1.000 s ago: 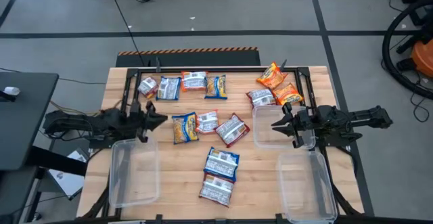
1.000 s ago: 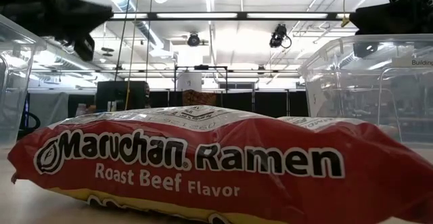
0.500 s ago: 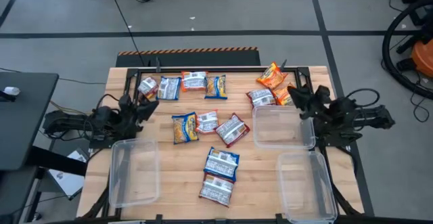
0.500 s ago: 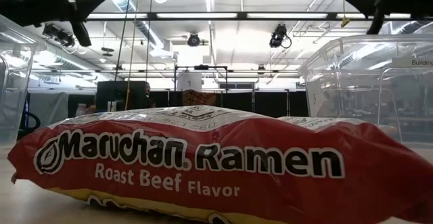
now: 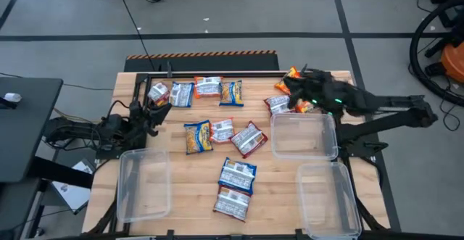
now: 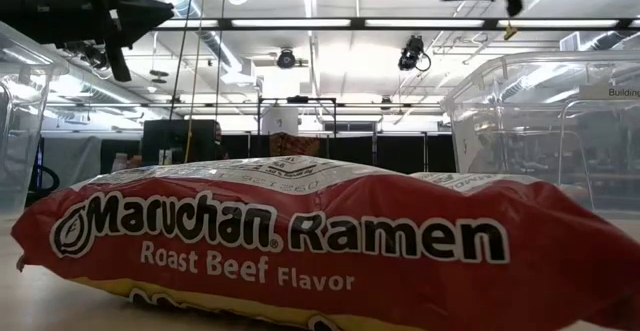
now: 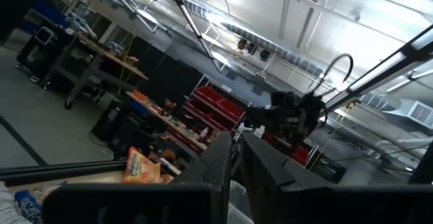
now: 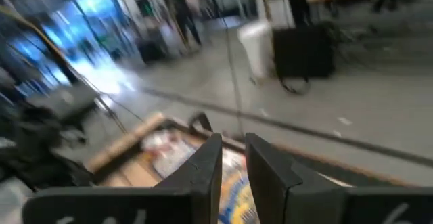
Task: Sort Maruchan noodles
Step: Put the red noodle pack into the top right container
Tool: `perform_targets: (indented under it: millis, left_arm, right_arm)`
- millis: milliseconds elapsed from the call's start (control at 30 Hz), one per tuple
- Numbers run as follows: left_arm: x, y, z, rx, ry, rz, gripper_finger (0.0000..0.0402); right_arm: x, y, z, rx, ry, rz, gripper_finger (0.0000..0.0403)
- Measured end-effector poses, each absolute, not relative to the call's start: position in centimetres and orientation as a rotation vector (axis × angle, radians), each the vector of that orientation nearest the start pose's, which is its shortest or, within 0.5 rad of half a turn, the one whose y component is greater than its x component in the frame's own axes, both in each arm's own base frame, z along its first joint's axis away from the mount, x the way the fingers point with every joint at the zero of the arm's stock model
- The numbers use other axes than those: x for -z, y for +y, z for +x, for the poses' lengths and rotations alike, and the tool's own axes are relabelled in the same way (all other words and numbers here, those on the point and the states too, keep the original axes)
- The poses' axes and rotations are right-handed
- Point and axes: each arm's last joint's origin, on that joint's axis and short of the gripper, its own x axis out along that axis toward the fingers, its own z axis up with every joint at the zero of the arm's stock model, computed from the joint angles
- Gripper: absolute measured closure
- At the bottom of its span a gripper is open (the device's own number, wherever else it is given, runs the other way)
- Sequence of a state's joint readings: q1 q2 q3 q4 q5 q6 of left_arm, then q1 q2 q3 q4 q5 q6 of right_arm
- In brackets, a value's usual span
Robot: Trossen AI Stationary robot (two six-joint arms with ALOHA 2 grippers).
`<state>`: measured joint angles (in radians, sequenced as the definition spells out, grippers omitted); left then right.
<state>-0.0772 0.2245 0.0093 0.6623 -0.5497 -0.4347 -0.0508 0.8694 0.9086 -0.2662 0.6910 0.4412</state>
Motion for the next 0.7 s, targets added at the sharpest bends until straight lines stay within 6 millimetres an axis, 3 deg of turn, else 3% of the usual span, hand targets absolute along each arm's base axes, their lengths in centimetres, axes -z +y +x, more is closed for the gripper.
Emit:
perform_targets:
  millis: [133,333,533,700]
  left_arm:
    - [-20.9,0.8,9.9,-0.363,-0.537,-0.563,0.0361]
    - [-21.3,0.8,9.7,-0.344,-0.583,-0.601,0.036]
    - [-21.8,0.7,9.4,-0.303,-0.638,-0.63,0.036]
    - [-21.7,0.7,9.5,-0.303,-0.632,-0.628,0.036]
  right_arm:
    - [-36.2,-4.5,21.6,0.812,0.262,0.369,0.0326]
    - [-35.0,-8.7,26.8,0.846,0.541,0.443,0.0311]
    - [-31.5,-13.0,30.8,0.843,0.805,0.475,0.0222]
    - [-28.0,-14.6,33.1,0.977,1.017,0.491,0.0173]
